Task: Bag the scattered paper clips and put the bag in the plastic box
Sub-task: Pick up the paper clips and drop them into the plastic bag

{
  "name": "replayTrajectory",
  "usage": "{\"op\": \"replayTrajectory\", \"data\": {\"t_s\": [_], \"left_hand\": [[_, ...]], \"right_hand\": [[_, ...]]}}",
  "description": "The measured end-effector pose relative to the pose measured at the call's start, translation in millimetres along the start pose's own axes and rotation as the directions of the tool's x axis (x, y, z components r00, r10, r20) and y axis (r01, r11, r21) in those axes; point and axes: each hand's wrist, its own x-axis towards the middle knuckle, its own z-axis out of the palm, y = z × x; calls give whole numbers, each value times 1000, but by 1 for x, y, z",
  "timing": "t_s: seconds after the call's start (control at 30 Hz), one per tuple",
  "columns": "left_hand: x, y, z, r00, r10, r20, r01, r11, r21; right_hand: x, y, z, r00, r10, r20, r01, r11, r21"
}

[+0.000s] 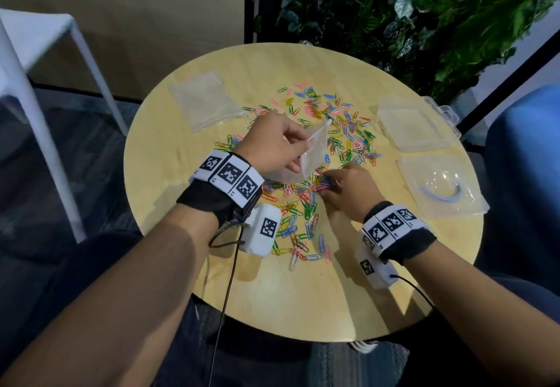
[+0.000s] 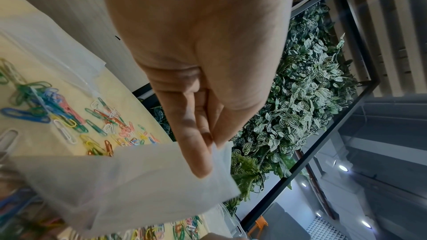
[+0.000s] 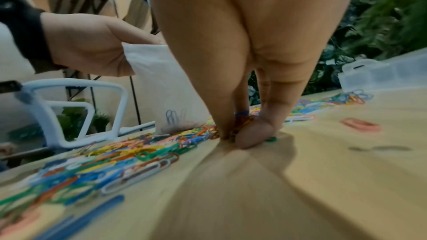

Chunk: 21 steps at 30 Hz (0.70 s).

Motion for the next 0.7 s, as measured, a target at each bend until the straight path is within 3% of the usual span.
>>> {"op": "replayTrajectory", "data": {"t_s": [0.1,0.27,0.43,0.47,0.5,0.57,0.7], "left_hand": [[-1,-4,2,1000,-14,19,13,1000,13],[-1,1,5,1000,-8,26,7,1000,26],[-4,-1,3,999,2,32,-3,999,42],[-4,-1,3,1000,2,30,-4,999,43],[-4,0,4,1000,3,29,-4,999,43],[-3,2,6,1000,4,25,-5,999,41],[-5,5,15,999,16,35,-19,998,65]], "right_hand": [[-4,2,4,999,-19,-45,18,999,-30],[-3,9,-21,1000,16,-7,-16,1000,-14],[-5,25,-48,996,64,60,-76,973,217],[-8,29,-55,992,92,87,-118,924,364],[-10,31,-64,985,120,124,-169,819,548],[-13,30,-80,976,122,180,-217,510,832],[-16,12,-90,989,70,133,-137,60,989]]}}
